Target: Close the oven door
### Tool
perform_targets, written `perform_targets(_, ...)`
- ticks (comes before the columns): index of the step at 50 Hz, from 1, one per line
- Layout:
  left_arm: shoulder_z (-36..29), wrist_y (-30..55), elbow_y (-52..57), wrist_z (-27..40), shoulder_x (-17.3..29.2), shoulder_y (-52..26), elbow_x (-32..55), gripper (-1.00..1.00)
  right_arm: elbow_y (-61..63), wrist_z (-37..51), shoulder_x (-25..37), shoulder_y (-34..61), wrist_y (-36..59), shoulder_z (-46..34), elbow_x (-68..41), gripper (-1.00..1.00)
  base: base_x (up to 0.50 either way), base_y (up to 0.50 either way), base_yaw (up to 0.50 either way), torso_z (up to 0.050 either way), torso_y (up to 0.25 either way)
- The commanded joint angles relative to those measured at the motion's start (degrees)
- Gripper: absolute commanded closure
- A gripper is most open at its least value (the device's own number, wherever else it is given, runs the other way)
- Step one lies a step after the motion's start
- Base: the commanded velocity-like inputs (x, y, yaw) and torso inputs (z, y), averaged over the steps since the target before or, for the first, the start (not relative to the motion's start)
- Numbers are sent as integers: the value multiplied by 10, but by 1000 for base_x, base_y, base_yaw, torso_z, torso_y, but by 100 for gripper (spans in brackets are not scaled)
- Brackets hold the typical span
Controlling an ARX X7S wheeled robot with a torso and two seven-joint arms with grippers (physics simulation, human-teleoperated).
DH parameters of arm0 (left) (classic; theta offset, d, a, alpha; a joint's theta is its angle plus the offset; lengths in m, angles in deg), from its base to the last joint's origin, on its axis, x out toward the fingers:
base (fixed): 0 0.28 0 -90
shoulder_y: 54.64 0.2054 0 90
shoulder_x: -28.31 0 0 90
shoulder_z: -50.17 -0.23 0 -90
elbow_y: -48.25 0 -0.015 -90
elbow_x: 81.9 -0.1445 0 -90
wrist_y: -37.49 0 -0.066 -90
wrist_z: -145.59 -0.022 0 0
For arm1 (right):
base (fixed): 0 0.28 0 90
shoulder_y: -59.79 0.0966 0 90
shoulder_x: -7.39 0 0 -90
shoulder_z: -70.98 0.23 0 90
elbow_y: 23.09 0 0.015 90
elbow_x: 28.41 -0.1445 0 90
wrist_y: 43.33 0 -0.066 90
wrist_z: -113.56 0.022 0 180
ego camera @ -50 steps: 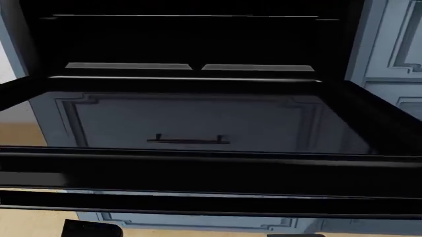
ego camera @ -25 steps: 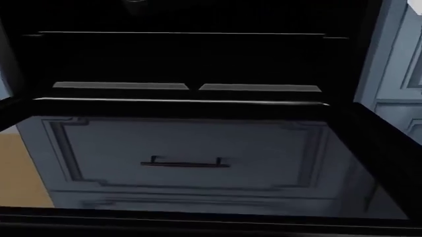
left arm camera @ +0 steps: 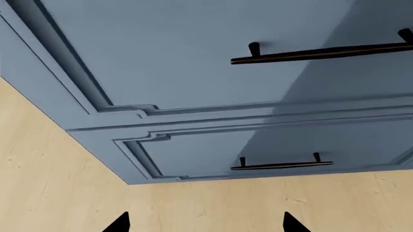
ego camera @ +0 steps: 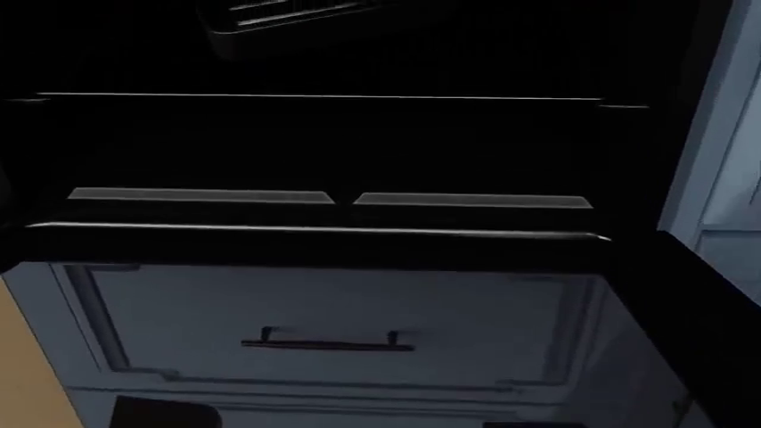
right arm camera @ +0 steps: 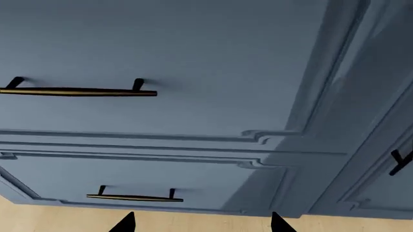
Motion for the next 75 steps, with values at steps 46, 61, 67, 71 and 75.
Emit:
perform_targets(46, 72, 303, 575, 158, 87, -22, 157, -100, 682, 205, 163, -28, 329, 10, -23, -100, 42, 0, 0, 0, 1)
perform_targets(61, 114, 420, 707, 235, 78, -108, 231, -100, 820, 239, 192, 44, 440, 30, -54, -100, 0, 0, 0, 0, 0)
perform_targets(67, 108, 420, 678, 234, 65, -175, 222, -100, 808, 220, 195, 111, 441, 6, -38, -100, 0, 0, 0, 0, 0)
perform_targets(71, 99, 400, 643, 226, 54, -217, 204, -100, 765, 215, 187, 167, 450, -5, -21, -100, 0, 0, 0, 0, 0)
perform_targets(75, 77, 374, 599, 213, 40, -252, 180, -100, 705, 200, 186, 200, 429, -27, 5, -100, 0, 0, 0, 0, 0)
